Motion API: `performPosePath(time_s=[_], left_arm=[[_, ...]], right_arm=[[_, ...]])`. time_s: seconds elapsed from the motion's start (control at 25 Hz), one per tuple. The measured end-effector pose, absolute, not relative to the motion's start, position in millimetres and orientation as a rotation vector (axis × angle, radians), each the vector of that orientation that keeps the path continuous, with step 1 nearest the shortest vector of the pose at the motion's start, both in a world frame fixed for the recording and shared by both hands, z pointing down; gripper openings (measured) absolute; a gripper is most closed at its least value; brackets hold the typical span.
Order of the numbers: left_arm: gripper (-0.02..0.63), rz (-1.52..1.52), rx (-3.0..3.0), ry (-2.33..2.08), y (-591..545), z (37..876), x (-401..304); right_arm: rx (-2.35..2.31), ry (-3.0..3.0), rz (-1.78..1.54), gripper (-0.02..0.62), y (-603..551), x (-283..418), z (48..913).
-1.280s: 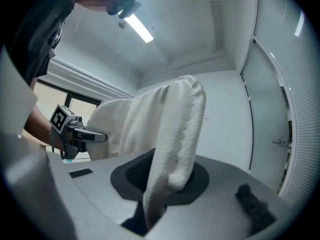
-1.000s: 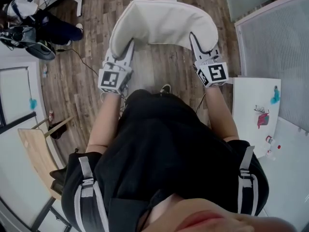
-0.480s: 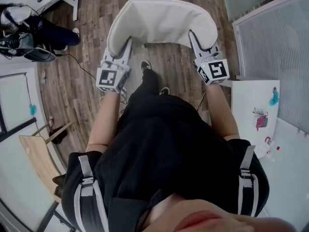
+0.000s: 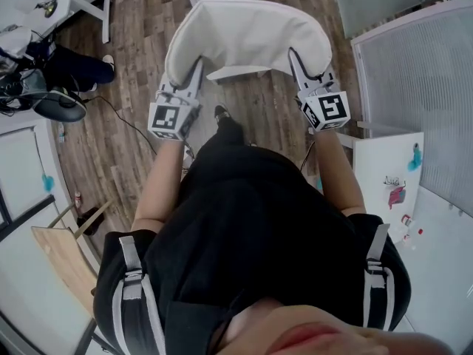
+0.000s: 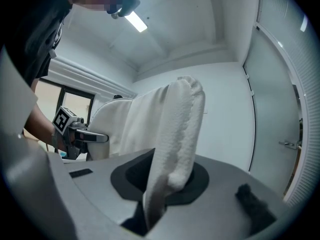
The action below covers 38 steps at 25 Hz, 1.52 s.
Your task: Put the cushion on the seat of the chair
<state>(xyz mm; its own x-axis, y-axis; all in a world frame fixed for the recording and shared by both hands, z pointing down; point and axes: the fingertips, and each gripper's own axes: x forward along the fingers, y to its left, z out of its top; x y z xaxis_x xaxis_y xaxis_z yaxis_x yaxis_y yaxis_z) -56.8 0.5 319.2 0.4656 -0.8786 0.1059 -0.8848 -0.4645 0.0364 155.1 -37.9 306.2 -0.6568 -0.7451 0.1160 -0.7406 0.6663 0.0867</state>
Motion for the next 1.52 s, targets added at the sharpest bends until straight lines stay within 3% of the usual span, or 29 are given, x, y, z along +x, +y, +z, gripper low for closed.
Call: performPosePath(time_s=[0.76,1.52], left_arm=[[0.051,0.108,2.603,-1.537,-126,340,-145],[0.054,0.261,2.405,-1.569,-216,444,-102]], right_arm=[[1.231,-2.665,-0.028,0.052,-155,67,320],[1.041,-2.672,0.092,0.052,-269,106,428]])
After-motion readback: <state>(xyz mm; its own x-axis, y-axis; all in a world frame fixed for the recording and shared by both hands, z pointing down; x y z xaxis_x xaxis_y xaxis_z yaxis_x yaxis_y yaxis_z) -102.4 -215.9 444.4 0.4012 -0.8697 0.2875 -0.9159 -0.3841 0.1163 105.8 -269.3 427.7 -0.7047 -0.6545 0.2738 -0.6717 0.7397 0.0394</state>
